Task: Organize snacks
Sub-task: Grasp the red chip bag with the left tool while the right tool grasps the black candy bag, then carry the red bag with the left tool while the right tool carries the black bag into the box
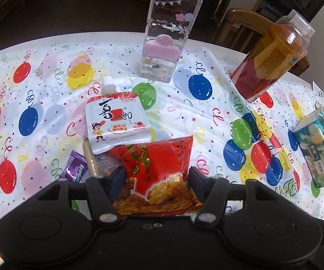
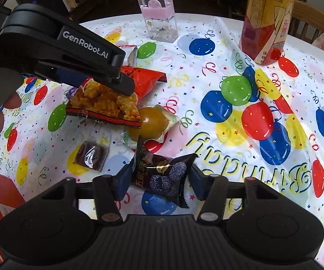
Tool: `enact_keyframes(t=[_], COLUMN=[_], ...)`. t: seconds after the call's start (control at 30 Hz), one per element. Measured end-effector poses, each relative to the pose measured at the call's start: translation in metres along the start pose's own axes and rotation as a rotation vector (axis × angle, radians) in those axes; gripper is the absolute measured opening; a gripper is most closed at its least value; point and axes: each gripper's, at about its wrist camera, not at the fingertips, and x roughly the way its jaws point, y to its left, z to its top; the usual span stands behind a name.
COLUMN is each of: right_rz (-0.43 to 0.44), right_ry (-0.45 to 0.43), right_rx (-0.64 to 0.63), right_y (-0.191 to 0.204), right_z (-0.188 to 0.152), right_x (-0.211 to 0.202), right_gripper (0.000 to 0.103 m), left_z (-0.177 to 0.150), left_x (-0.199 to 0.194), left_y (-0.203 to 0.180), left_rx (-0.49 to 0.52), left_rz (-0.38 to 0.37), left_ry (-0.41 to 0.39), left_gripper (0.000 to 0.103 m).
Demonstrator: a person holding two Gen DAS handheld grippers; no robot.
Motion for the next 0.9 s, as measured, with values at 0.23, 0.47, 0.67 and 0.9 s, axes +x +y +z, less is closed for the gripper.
enact_keyframes(t=[0.23, 0.47, 0.67, 0.9], right_rz=[-0.008, 0.002, -0.002, -0.008], right_ry=[-0.029, -0.059, -0.082, -0.112], right_rx=[0.008, 0.018, 0.026, 0.038], right_y=[0.003, 0.006, 0.012, 0.022], right_z=[-0.003, -0.007, -0.013, -0.023], right_x=[-0.011, -0.036, -0.064, -0.099], right_gripper=[0.048, 0.048, 0.048, 0.048], left_z=[-0.004, -0.012, -0.019, -0.034], left_x=[-0.007, -0.025, -0.049, -0.084], left_y=[0.004, 0.008, 0.014, 0.018], left_rx=[-0.007, -0.006, -0.002, 0.017], left_rz=[-0.011, -0.031, -0.049, -0.084], left_ry=[-0.010, -0.029, -0.044, -0.064], left_gripper=[0.052, 0.052, 0.052, 0.052])
